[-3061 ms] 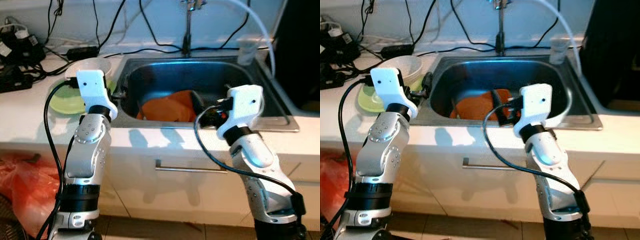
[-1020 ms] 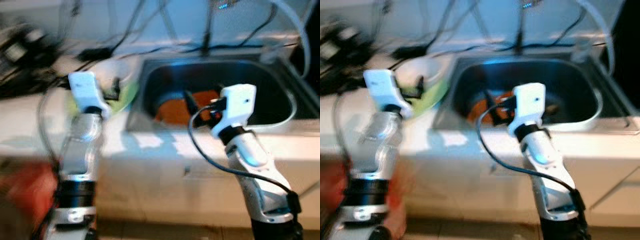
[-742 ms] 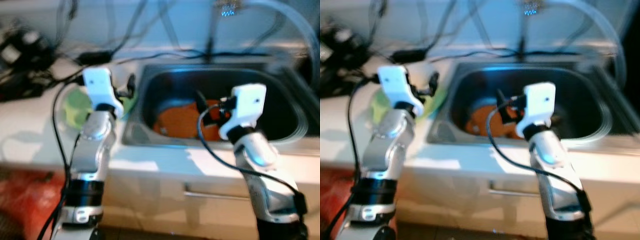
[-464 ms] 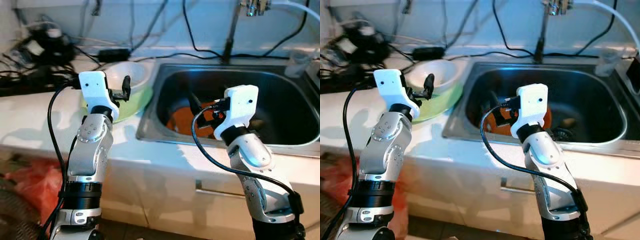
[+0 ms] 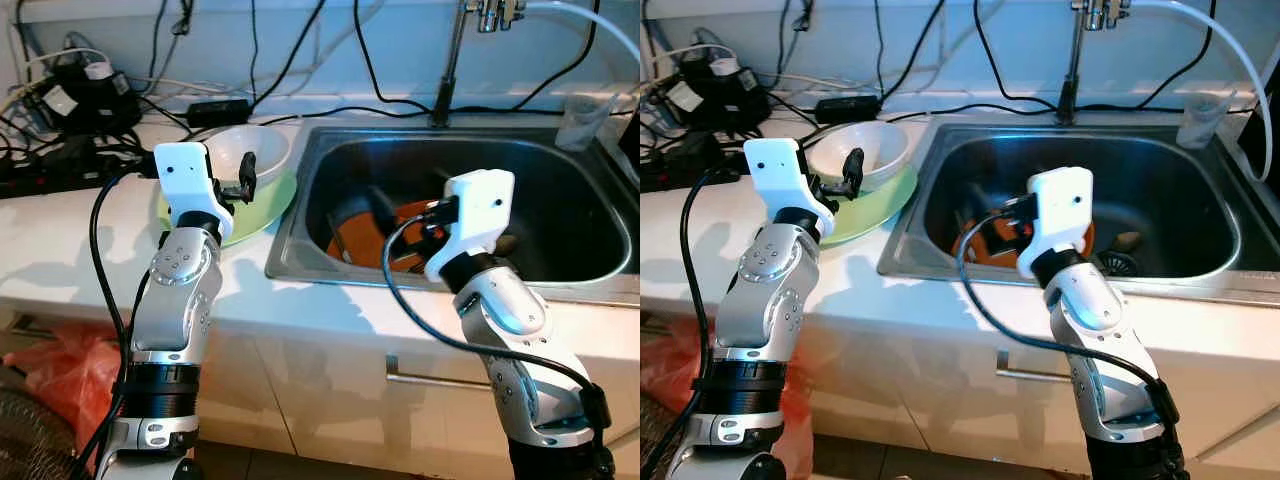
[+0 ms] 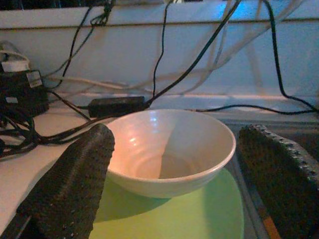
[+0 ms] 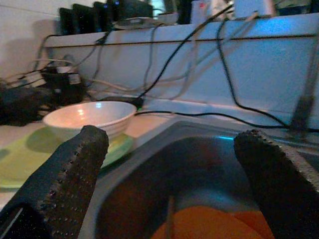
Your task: Kitchen organization
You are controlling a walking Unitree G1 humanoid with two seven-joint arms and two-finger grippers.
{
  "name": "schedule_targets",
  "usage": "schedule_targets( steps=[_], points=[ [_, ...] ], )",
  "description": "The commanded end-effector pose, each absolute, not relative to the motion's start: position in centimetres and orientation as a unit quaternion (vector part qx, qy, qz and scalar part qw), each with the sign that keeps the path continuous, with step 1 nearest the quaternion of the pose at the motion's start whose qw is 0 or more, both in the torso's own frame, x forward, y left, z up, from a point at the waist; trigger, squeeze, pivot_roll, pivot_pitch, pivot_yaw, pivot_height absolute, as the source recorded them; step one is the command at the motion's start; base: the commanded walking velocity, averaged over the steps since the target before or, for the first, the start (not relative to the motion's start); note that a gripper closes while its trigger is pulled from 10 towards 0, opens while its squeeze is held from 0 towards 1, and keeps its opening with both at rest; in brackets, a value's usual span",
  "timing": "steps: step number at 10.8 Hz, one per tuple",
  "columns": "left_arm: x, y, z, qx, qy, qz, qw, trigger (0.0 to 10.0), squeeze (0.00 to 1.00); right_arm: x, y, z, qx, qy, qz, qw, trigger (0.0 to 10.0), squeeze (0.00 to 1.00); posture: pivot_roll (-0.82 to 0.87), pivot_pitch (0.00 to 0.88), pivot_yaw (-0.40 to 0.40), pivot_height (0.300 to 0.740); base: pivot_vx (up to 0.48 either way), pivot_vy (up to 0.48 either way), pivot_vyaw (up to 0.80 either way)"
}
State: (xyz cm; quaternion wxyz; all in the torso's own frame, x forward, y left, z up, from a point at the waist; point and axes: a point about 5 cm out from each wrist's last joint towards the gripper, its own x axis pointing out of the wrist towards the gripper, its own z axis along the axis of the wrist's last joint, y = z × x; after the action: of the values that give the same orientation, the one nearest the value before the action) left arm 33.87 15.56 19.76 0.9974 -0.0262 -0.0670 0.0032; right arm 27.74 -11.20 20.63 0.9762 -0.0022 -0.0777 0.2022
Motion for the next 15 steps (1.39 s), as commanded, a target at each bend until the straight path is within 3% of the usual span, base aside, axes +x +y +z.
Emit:
schedule_targets(
  steps=[1, 7, 15],
  points=[
    [34.3, 16.1, 19.6, -0.020, -0.052, 0.018, 0.998, 10.0, 0.00, 27.3, -10.6, 21.1, 0.002, -0.082, 0.229, 0.970, 10.0, 0.00, -0.10, 0.000, 0.109, 0.740, 0.000, 0.000, 0.00],
    [37.0, 19.3, 19.6, -0.042, -0.024, 0.093, 0.995, 10.0, 0.00, 25.0, -7.8, 21.9, 0.001, -0.063, 0.388, 0.919, 10.0, 0.00, -0.13, 0.000, 0.107, 0.740, 0.000, 0.000, 0.00],
    [40.0, 19.3, 18.6, -0.171, 0.066, 0.099, 0.978, 10.0, 0.00, 23.7, -8.6, 21.9, 0.003, -0.044, 0.373, 0.927, 10.0, 0.00, -0.18, 0.000, 0.134, 0.740, 0.000, 0.000, 0.00]
  ],
)
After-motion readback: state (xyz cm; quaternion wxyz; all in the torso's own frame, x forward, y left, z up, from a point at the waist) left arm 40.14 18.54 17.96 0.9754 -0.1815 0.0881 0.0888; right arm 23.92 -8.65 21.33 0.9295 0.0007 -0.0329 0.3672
